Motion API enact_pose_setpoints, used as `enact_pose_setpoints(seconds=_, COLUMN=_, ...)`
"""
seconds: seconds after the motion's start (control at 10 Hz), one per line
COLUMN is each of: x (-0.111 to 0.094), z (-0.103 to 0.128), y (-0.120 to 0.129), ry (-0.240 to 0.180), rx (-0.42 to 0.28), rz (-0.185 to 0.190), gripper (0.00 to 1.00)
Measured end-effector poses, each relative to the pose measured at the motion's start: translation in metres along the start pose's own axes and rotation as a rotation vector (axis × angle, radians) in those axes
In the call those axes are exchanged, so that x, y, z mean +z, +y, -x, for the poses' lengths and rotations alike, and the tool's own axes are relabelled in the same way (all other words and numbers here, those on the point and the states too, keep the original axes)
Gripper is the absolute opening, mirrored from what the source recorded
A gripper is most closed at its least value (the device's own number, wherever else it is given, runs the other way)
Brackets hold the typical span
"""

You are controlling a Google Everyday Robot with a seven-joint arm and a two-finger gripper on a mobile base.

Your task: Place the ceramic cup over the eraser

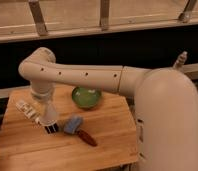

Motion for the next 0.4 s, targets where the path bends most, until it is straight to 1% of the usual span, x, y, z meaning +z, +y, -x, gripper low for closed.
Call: enact_pose_setpoints(seconds=0.4, x=-0.0001, z=0.0004, y=0.0004, ry=0.000, rx=-0.001, rz=0.000, gripper=0.80)
